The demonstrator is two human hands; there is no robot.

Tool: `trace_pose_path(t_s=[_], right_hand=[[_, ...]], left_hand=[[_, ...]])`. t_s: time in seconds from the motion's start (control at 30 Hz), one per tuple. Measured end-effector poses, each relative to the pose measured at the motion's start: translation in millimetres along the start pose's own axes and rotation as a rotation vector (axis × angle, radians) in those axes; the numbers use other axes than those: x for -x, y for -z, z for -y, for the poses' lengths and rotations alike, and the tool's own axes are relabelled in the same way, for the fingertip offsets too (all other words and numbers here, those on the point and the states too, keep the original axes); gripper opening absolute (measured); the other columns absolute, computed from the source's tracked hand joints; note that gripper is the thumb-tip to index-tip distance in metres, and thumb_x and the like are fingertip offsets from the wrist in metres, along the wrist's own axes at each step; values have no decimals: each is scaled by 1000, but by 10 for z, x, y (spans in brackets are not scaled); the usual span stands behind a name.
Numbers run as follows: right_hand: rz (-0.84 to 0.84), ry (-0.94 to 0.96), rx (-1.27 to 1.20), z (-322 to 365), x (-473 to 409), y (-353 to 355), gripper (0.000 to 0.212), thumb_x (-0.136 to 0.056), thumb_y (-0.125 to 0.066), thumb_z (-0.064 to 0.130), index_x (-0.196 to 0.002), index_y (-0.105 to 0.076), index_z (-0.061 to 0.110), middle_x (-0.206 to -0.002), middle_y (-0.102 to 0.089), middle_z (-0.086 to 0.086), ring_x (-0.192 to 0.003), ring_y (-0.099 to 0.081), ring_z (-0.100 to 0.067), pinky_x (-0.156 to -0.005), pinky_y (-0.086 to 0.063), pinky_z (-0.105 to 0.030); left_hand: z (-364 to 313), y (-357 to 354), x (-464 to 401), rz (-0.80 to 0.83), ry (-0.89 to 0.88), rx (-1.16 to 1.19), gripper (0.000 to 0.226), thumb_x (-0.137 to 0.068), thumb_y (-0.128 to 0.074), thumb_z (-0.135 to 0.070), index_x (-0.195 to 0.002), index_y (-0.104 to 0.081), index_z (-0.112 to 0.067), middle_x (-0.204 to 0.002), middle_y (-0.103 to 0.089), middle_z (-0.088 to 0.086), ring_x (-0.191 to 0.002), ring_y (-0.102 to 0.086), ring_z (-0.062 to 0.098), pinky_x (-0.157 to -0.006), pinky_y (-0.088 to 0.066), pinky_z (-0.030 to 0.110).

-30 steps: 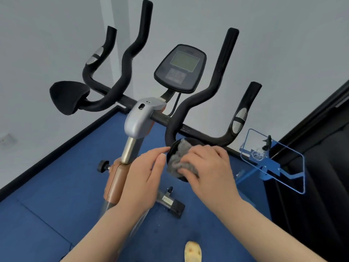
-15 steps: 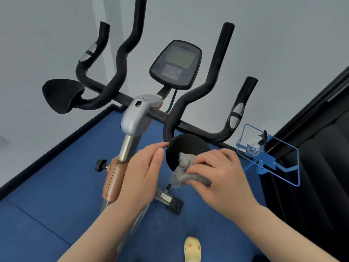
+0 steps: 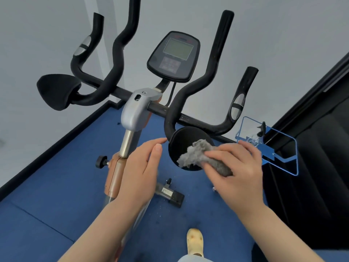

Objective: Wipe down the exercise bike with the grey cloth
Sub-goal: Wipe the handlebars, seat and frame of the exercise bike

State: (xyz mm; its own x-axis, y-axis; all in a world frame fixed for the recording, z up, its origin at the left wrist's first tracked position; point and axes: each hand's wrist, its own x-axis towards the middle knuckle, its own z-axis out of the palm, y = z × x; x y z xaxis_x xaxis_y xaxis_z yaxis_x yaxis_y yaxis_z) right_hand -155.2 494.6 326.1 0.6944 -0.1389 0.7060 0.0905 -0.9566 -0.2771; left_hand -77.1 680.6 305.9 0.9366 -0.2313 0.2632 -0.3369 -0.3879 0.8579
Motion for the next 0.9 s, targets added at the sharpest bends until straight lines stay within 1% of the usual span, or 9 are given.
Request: trace_pose_path(t_s=[0.1, 0.17, 0.3, 0.4, 0.57, 0.63, 0.73, 0.83, 0.9], right_hand=[[-12, -83, -59, 101, -219, -80, 11, -73, -79, 27, -82, -74, 22, -84, -64, 6, -80, -60, -15, -84, -42, -36], [92, -3, 6, 188, -248, -209, 12, -72, -80, 25, -82, -74, 22, -85, -65, 5, -83, -58, -15, -86, -38, -33], [243, 129, 114, 31, -222, -121, 9, -76, -73, 33, -84, -72, 28, -85, -65, 10, -83, -59, -14, -93, -30, -30], [190, -18, 64, -96, -461, -31, 14, -80, -67, 39, -87, -70, 27, -84, -61, 9, -83, -54, -14, -85, -34, -29], [340, -161, -107, -11, -582, -178, 15, -82, -67, 34, -95, -69, 25, -96, -56, 9, -96, -49, -13, -76, -45, -31], [303, -188, -116, 13, -359, -166, 15, -81, -68, 28, -95, -69, 24, -98, -54, 9, -97, -49, -13, -72, -46, -27], [243, -223, -123, 83, -110, -76, 14, -79, -71, 27, -93, -69, 27, -95, -52, 10, -95, -47, -13, -69, -39, -13], [241, -269, -222, 27, -296, -49, 12, -76, -71, 33, -88, -69, 32, -88, -51, 18, -91, -50, -6, -75, -39, -13], [199, -222, -250, 19, -555, -119, 13, -77, -72, 32, -90, -70, 31, -88, -52, 19, -90, -51, -5, -81, -39, -18]], left_hand=[[-33, -35, 22, 0, -2, -11, 33, -100, -34, -31, -113, -64, -31, -84, -59, -29, -92, -43, -28, -78, -15, -12], [-56, -86, 24, 1, -6, 10, 28, -99, -36, -29, -108, -62, -34, -93, -59, -31, -96, -41, -31, -79, -17, -12], [-27, -136, 14, 57, 45, 87, 28, -97, -39, -36, -114, -61, -35, -106, -63, -27, -105, -51, -15, -82, -31, -3], [-33, -132, 2, 73, 65, 141, 27, -98, -40, -32, -115, -61, -34, -111, -63, -24, -108, -53, -10, -87, -37, 9], [-113, -173, 10, -22, 10, -12, 32, -95, -34, -34, -109, -63, -31, -101, -61, -25, -94, -49, -21, -74, -30, -5], [-93, -195, -13, -20, 20, 44, 29, -97, -38, -32, -110, -64, -29, -106, -62, -22, -101, -51, -15, -80, -33, -2], [-32, -221, -51, 8, 38, 108, 26, -97, -41, -31, -112, -63, -28, -110, -60, -20, -110, -53, -3, -89, -39, 13], [-9, -222, -43, 12, 48, 91, 31, -93, -40, -40, -113, -63, -31, -112, -59, -21, -112, -53, -1, -89, -40, 16], [-5, -236, -35, -5, 68, 93, 32, -93, -40, -41, -113, -63, -31, -114, -59, -22, -113, -52, -3, -89, -38, 10]])
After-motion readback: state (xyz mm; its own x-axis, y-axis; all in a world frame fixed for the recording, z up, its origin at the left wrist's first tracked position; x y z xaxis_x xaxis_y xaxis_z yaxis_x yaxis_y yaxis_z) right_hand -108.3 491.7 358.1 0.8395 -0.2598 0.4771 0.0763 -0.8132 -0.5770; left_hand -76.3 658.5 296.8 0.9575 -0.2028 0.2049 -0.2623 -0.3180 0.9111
